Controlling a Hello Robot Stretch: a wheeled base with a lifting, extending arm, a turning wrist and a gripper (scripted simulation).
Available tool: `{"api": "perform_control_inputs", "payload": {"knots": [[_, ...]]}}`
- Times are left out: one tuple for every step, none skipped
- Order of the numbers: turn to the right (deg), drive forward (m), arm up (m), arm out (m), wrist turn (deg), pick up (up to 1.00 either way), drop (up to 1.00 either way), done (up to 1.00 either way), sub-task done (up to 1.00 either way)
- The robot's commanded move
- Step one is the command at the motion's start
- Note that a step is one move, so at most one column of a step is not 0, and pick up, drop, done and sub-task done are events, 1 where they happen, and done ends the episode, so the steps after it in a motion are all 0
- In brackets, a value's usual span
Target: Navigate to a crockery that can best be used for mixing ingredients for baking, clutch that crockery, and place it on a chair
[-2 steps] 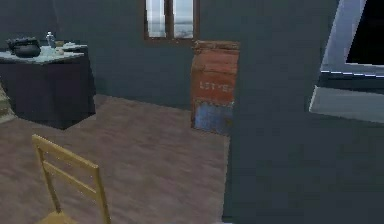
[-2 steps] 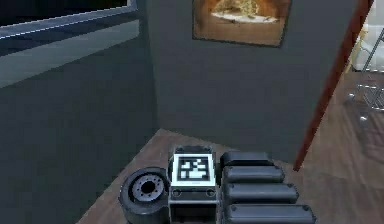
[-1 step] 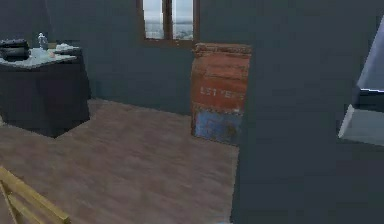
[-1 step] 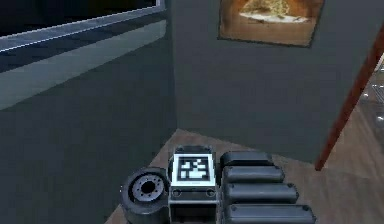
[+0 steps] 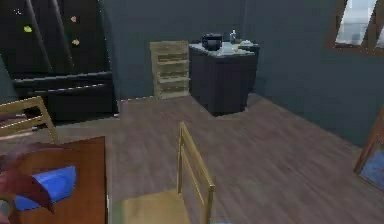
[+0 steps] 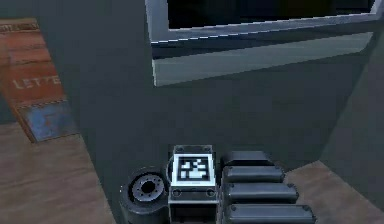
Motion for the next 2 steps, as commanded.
{"api": "perform_control_inputs", "payload": {"knots": [[-45.0, 0.00, 0.00, 0.00, 0.0, 0.00, 0.00, 0.00, 0.00], [-30.0, 0.00, 0.00, 0.00, 0.0, 0.00, 0.00, 0.00, 0.00]]}}
